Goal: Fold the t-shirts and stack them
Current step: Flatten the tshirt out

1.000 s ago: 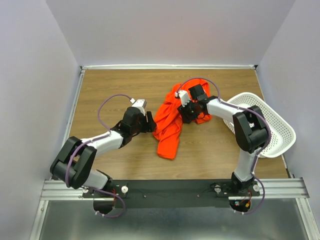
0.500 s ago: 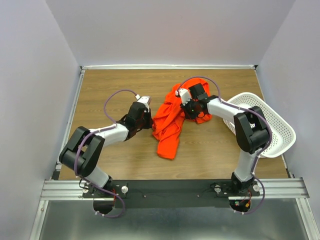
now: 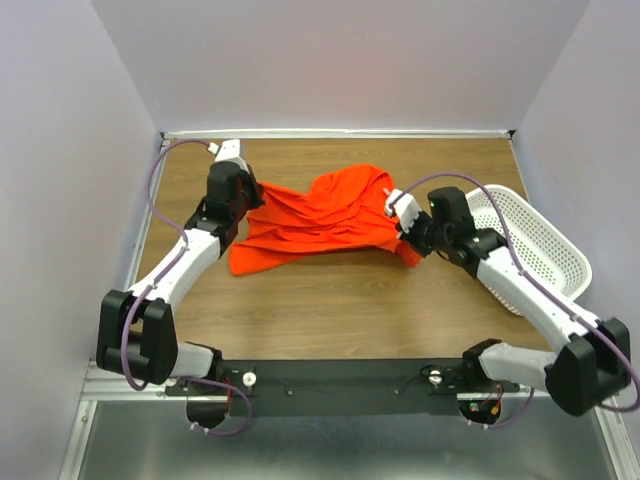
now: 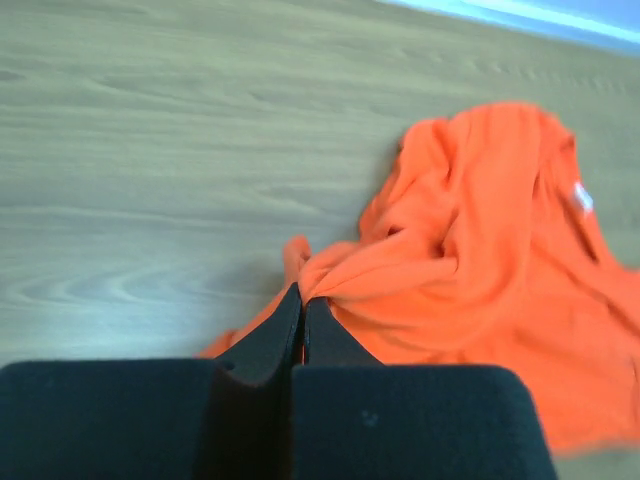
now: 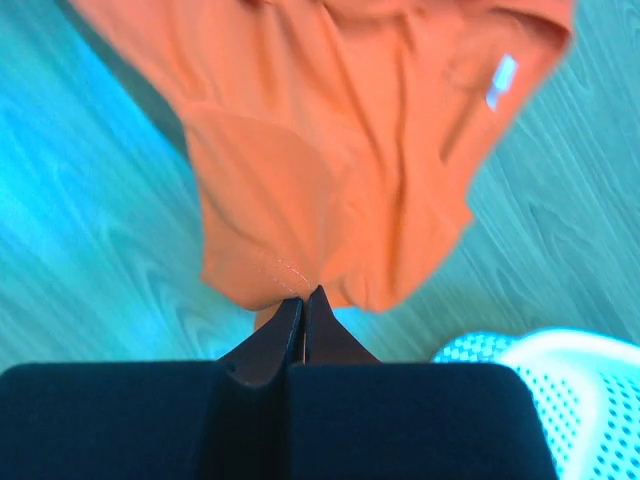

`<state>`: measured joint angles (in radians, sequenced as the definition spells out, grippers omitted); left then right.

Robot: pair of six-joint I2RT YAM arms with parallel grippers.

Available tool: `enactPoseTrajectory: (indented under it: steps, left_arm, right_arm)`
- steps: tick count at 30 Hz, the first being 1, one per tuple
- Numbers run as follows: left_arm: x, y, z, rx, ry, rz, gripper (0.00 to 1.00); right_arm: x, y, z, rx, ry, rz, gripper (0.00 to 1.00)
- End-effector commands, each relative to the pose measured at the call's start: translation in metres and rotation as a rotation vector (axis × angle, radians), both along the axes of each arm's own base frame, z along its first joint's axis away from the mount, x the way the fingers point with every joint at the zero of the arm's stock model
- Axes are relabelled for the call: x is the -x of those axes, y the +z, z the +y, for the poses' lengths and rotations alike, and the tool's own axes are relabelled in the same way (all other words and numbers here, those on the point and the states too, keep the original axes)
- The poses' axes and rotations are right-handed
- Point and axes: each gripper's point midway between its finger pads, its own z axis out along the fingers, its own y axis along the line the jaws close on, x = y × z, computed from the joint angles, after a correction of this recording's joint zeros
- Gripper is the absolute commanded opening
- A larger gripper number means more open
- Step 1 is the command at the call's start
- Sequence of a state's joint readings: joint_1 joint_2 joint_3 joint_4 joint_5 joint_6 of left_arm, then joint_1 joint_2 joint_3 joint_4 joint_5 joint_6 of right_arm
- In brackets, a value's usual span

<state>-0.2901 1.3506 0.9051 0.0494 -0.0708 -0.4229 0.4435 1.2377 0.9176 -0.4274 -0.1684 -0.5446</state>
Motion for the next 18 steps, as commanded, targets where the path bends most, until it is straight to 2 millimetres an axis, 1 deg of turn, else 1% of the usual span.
enactPoseTrajectory:
  steps: [1, 2, 3, 4, 5, 6, 7, 8, 9, 10, 11, 12, 14, 15, 16, 17, 18]
  left_arm:
    - [-0.022, 0.025, 0.031, -0.014, 0.081, -0.029, 0.00]
    - [-0.031, 0.022, 0.039, -0.021, 0.092, -0.003, 0.00]
    - [-0.037, 0.024, 0.042, -0.026, 0.097, -0.004, 0.00]
    - [-0.041, 0.021, 0.048, -0.037, 0.110, 0.011, 0.00]
    - [-0.049, 0.010, 0.052, -0.054, 0.119, 0.038, 0.00]
    - [-0.057, 0.016, 0.061, -0.056, 0.141, 0.035, 0.00]
    - [-0.062, 0.015, 0.067, -0.061, 0.154, 0.041, 0.00]
    - [-0.069, 0.003, 0.070, -0.072, 0.161, 0.072, 0.00]
    - [-0.075, 0.007, 0.073, -0.078, 0.162, 0.075, 0.00]
    - [-0.079, 0.005, 0.078, -0.086, 0.168, 0.088, 0.00]
    - [-0.083, 0.002, 0.078, -0.093, 0.167, 0.101, 0.00]
    - [-0.089, -0.002, 0.080, -0.103, 0.169, 0.114, 0.00]
    - [-0.095, -0.005, 0.082, -0.111, 0.173, 0.120, 0.00]
    - [-0.097, -0.007, 0.084, -0.118, 0.178, 0.124, 0.00]
    - [-0.098, -0.009, 0.086, -0.120, 0.184, 0.130, 0.00]
    - [-0.102, -0.018, 0.093, -0.122, 0.196, 0.149, 0.00]
    - [-0.106, -0.017, 0.095, -0.118, 0.199, 0.151, 0.00]
  right_arm:
    - [0.038, -0.013, -0.025, 0.092, 0.057, 0.035, 0.01]
    - [0.043, -0.013, -0.027, 0.092, 0.065, 0.035, 0.01]
    - [0.047, -0.010, -0.028, 0.091, 0.069, 0.028, 0.00]
    - [0.051, -0.011, -0.033, 0.102, 0.065, 0.028, 0.01]
    - [0.054, -0.001, -0.037, 0.098, 0.056, -0.007, 0.01]
    - [0.055, 0.003, -0.041, 0.112, 0.050, -0.026, 0.01]
    - [0.060, 0.003, -0.045, 0.126, 0.054, -0.023, 0.01]
    - [0.063, 0.007, -0.048, 0.134, 0.059, -0.038, 0.01]
    - [0.068, 0.013, -0.051, 0.138, 0.066, -0.062, 0.01]
    - [0.076, 0.013, -0.055, 0.165, 0.101, -0.056, 0.01]
    - [0.082, 0.013, -0.057, 0.174, 0.122, -0.058, 0.01]
    - [0.095, 0.014, -0.059, 0.188, 0.174, -0.051, 0.01]
    - [0.103, 0.016, -0.060, 0.191, 0.203, -0.054, 0.01]
    - [0.111, 0.018, -0.063, 0.200, 0.224, -0.056, 0.01]
    - [0.113, 0.019, -0.064, 0.206, 0.231, -0.058, 0.01]
    - [0.116, 0.019, -0.066, 0.213, 0.236, -0.058, 0.01]
    - [0.119, 0.019, -0.070, 0.229, 0.235, -0.057, 0.01]
